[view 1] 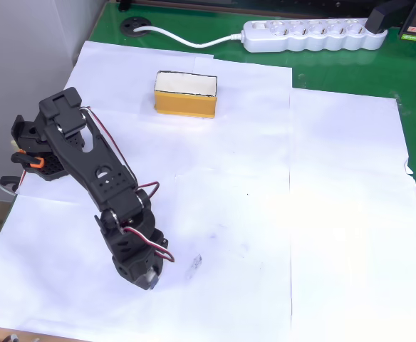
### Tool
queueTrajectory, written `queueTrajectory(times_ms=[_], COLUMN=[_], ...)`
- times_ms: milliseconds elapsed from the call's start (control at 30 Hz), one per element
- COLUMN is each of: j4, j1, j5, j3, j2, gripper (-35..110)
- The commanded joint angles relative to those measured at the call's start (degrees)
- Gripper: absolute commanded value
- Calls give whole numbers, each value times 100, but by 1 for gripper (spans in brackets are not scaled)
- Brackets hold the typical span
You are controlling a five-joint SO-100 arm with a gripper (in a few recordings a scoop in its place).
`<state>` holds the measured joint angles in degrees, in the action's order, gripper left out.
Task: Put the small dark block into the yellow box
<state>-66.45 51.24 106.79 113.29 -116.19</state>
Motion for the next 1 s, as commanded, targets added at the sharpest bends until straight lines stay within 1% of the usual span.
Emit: queueTrajectory(times_ms=[0, 233, 400, 467, 633, 733, 833, 967], j4=[44, 26, -413, -984, -3050, -4069, -4526, -4526], j1=[53, -26, -352, -492, -958, -1424, -2065, -3234], j5=[44, -44, -835, -1055, -1222, -1433, -1696, -2312], j3=[492, 475, 536, 870, 2373, 3234, 3270, 2637], j2=[88, 202, 1125, 1512, 2021, 2276, 2848, 3674], gripper=[0, 0, 0, 0, 0, 0, 0, 0])
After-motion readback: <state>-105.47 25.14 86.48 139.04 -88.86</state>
